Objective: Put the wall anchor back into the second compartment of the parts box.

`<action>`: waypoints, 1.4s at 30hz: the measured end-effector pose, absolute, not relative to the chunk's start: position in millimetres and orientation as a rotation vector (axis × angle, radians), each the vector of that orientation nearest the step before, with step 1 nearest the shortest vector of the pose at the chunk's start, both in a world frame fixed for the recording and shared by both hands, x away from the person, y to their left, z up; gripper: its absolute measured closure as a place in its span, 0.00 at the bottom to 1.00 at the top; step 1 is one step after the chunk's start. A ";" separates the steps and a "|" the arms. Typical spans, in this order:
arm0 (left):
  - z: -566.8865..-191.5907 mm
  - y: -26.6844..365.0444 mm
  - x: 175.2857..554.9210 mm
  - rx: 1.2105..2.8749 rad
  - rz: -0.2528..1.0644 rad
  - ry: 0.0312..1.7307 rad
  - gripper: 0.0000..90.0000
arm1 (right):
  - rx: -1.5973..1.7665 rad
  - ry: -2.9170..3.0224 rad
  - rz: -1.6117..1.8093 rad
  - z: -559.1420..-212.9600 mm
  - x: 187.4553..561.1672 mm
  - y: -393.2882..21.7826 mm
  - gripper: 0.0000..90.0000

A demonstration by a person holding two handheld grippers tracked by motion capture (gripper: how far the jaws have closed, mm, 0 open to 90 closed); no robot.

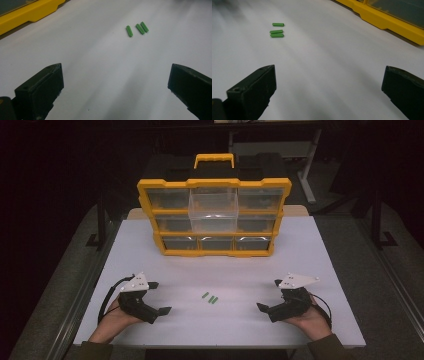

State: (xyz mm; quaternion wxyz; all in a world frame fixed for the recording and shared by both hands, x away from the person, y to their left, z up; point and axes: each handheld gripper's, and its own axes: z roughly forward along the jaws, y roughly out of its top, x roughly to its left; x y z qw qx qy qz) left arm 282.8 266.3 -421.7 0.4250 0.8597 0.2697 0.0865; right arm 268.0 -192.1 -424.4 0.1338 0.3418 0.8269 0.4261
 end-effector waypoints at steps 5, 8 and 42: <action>-420.8 265.7 282.6 2.150 0.217 0.681 0.00 | 0.990 2.393 1.249 -423.7 267.5 -193.7 0.00; -419.6 265.3 283.0 2.140 0.215 0.681 0.00 | 0.991 2.393 1.251 -423.6 267.5 -193.3 0.00; -409.9 231.3 307.0 2.167 0.145 0.631 0.00 | 0.953 2.416 1.253 -424.0 270.3 -184.7 0.00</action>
